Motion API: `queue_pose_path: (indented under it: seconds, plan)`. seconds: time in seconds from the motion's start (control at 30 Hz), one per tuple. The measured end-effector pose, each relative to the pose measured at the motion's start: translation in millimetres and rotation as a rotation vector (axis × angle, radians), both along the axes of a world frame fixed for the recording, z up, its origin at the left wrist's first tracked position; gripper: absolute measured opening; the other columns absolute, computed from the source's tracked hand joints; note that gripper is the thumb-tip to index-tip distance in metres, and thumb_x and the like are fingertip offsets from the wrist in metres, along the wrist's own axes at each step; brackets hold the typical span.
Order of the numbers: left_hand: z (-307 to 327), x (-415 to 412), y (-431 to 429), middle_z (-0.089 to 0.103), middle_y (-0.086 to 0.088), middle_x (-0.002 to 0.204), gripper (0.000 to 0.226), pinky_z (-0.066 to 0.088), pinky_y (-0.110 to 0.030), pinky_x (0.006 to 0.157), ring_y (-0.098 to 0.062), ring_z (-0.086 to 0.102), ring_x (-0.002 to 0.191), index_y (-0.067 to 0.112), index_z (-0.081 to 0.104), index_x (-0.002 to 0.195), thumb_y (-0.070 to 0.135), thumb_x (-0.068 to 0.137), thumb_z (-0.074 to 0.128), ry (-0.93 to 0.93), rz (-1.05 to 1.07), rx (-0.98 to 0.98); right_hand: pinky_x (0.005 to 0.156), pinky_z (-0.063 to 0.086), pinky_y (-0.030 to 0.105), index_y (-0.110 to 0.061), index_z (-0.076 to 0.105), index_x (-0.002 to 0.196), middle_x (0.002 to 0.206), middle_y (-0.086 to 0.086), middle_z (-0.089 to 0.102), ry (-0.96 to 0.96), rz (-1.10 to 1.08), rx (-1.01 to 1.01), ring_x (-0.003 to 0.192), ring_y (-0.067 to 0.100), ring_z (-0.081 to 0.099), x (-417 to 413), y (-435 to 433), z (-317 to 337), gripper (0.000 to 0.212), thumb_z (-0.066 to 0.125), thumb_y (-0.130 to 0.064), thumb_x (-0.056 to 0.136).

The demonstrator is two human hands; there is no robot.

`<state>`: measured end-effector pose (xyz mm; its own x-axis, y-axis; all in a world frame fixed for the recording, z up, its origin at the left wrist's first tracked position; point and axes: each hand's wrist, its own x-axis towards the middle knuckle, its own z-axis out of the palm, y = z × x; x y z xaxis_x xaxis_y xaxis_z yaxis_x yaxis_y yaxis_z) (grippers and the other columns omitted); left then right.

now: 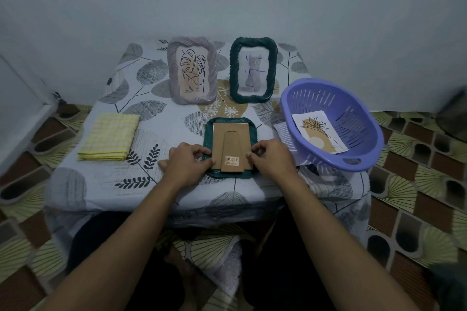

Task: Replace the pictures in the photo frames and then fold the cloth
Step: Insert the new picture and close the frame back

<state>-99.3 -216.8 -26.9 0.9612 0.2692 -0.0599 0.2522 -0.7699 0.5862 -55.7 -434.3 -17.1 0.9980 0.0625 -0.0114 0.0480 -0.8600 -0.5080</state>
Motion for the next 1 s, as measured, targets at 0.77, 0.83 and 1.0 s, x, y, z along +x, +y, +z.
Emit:
queue_pose_path:
  seconds: [0.77,0.83,1.0]
  plan:
    - [-0.5,25.1,10.0,0.058,0.012,0.094,0.024,0.041,-0.05,0.101,-0.025,0.056,0.111,0.036,0.066,0.105,0.047,0.084,0.069,-0.017,-0.028,-0.123,0.077,0.047,0.035,-0.03,0.057,0.087,0.089,-0.006,0.055,-0.058,0.022,-0.033,0.091,0.02,0.057,0.5,6.3,-8.7,0.026,0.065,-0.055,0.086]
    - [-0.7,30.5,7.9,0.059,0.011,0.095,0.028,0.042,-0.049,0.1,-0.025,0.056,0.111,0.033,0.066,0.109,0.047,0.086,0.069,-0.032,-0.031,-0.118,0.087,0.046,0.037,-0.029,0.057,0.093,0.096,-0.006,0.05,-0.063,0.014,-0.02,0.1,0.022,0.054,2.5,9.1,-7.9,0.023,0.063,-0.051,0.089]
    - [5.0,41.4,1.1,0.062,0.001,0.114,0.035,0.034,-0.044,0.093,-0.028,0.048,0.119,0.031,0.066,0.115,0.053,0.087,0.067,-0.029,0.009,-0.024,0.106,0.032,0.044,-0.027,0.053,0.131,0.133,0.007,0.042,-0.062,0.023,-0.006,0.128,0.027,0.038,15.1,17.0,-2.4,0.038,0.054,-0.041,0.097]
